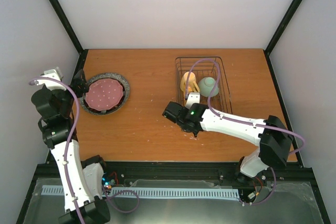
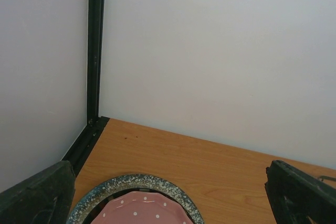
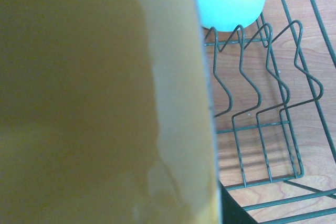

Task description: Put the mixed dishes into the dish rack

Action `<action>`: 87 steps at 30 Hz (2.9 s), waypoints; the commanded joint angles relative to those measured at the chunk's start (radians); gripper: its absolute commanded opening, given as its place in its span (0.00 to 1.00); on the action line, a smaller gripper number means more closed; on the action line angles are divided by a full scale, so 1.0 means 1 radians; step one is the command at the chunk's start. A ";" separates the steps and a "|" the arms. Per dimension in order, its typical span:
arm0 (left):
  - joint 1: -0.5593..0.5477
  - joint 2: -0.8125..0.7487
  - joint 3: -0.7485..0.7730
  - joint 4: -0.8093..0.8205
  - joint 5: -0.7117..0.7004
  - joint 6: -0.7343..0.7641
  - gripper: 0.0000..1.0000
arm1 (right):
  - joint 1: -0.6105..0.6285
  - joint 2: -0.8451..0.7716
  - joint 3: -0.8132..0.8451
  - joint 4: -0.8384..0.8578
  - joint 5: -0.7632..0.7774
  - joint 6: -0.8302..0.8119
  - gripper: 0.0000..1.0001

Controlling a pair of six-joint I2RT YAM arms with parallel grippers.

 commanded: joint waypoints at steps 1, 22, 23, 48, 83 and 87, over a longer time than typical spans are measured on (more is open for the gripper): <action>-0.003 -0.013 -0.002 0.002 -0.004 0.020 1.00 | 0.005 0.018 0.036 0.039 0.069 0.003 0.03; -0.003 -0.011 -0.011 0.003 -0.015 0.021 1.00 | 0.004 0.109 0.042 0.077 0.022 -0.011 0.38; -0.003 -0.011 -0.011 0.003 -0.017 0.021 1.00 | 0.004 0.108 0.045 0.076 0.024 -0.011 0.42; -0.003 0.013 -0.011 0.001 0.010 -0.107 1.00 | 0.006 -0.166 0.098 0.022 0.175 -0.079 0.54; 0.160 0.276 0.019 -0.248 0.362 -0.117 0.55 | -0.245 -0.195 0.230 0.297 -0.381 -0.607 0.62; 0.169 0.303 -0.014 -0.229 0.334 -0.106 0.54 | -0.250 -0.149 0.253 0.309 -0.452 -0.635 0.62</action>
